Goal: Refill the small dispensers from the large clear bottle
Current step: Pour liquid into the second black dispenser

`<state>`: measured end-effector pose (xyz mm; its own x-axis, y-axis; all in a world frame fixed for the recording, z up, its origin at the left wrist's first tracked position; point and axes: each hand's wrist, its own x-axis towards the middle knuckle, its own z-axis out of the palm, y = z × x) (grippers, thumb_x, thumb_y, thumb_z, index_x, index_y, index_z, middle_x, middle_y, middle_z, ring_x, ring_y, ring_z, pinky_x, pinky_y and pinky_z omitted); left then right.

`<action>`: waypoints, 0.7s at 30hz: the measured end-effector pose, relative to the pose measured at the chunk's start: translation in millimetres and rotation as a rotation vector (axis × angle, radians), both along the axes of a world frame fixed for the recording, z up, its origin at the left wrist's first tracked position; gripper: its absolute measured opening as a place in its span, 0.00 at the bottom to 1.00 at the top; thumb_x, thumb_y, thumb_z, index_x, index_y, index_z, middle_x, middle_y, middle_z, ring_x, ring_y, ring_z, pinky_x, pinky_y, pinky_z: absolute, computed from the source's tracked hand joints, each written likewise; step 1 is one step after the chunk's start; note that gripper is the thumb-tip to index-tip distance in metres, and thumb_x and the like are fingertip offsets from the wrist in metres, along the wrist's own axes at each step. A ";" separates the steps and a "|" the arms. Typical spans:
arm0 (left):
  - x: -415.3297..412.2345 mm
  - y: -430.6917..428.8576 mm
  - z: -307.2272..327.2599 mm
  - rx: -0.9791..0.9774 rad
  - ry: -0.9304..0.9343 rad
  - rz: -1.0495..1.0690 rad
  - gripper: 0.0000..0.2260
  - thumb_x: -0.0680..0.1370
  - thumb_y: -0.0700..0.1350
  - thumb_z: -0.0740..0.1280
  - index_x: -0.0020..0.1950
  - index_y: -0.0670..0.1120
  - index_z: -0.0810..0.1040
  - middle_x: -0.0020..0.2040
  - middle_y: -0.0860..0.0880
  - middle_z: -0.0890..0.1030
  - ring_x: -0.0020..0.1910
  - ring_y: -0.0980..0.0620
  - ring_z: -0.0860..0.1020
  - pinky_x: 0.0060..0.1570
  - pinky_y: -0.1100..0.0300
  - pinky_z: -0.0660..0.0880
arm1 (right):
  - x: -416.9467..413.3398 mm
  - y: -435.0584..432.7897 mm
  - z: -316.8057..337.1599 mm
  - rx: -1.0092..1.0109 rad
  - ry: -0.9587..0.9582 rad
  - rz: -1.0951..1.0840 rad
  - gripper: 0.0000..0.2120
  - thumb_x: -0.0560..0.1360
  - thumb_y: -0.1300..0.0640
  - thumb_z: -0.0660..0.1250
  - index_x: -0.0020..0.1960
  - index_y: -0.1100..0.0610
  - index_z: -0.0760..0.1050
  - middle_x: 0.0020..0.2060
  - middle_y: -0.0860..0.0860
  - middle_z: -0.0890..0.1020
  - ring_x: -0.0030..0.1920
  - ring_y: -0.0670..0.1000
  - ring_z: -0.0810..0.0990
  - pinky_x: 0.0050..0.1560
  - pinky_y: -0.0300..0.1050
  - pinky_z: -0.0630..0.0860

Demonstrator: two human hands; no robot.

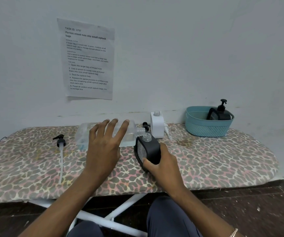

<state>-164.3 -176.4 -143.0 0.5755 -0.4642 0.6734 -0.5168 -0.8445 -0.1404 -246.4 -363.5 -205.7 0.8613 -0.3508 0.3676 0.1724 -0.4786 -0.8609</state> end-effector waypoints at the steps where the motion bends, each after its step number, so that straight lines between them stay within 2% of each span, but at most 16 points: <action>1: -0.1 -0.1 0.3 0.001 0.000 0.001 0.43 0.64 0.29 0.78 0.78 0.46 0.74 0.70 0.38 0.78 0.69 0.33 0.76 0.66 0.36 0.69 | 0.1 0.1 0.0 0.000 0.000 0.000 0.18 0.74 0.50 0.76 0.57 0.37 0.70 0.45 0.40 0.84 0.45 0.37 0.83 0.38 0.31 0.77; 5: -0.1 0.4 0.5 0.001 -0.002 0.000 0.42 0.64 0.29 0.78 0.78 0.46 0.74 0.70 0.38 0.78 0.69 0.33 0.76 0.66 0.36 0.69 | 0.1 0.1 0.2 0.001 -0.005 -0.001 0.18 0.74 0.50 0.76 0.53 0.36 0.70 0.44 0.40 0.84 0.44 0.38 0.83 0.37 0.32 0.77; 14: 1.6 0.4 0.1 0.004 -0.004 -0.005 0.43 0.64 0.30 0.78 0.78 0.46 0.74 0.70 0.38 0.78 0.70 0.34 0.76 0.67 0.37 0.68 | -1.2 1.0 1.9 -0.001 -0.016 -0.001 0.18 0.74 0.50 0.76 0.53 0.35 0.70 0.45 0.36 0.83 0.45 0.37 0.83 0.39 0.31 0.77; 18: 2.0 0.5 -0.1 0.004 -0.005 -0.007 0.43 0.63 0.30 0.78 0.78 0.46 0.74 0.70 0.38 0.78 0.69 0.33 0.76 0.66 0.37 0.68 | -1.9 1.4 2.9 0.002 -0.009 0.014 0.18 0.75 0.51 0.76 0.53 0.35 0.70 0.48 0.31 0.81 0.43 0.37 0.84 0.36 0.31 0.77; 21: 1.9 0.4 -0.3 0.002 -0.003 -0.006 0.43 0.63 0.30 0.79 0.78 0.46 0.74 0.70 0.38 0.78 0.69 0.33 0.76 0.66 0.37 0.68 | -1.6 1.6 2.9 -0.002 -0.007 0.003 0.18 0.75 0.51 0.76 0.53 0.36 0.70 0.45 0.36 0.83 0.44 0.37 0.83 0.36 0.30 0.76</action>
<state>-162.4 -176.0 -143.4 0.5703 -0.4692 0.6742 -0.5214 -0.8410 -0.1442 -248.0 -361.9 -202.9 0.8600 -0.3471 0.3741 0.1799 -0.4798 -0.8587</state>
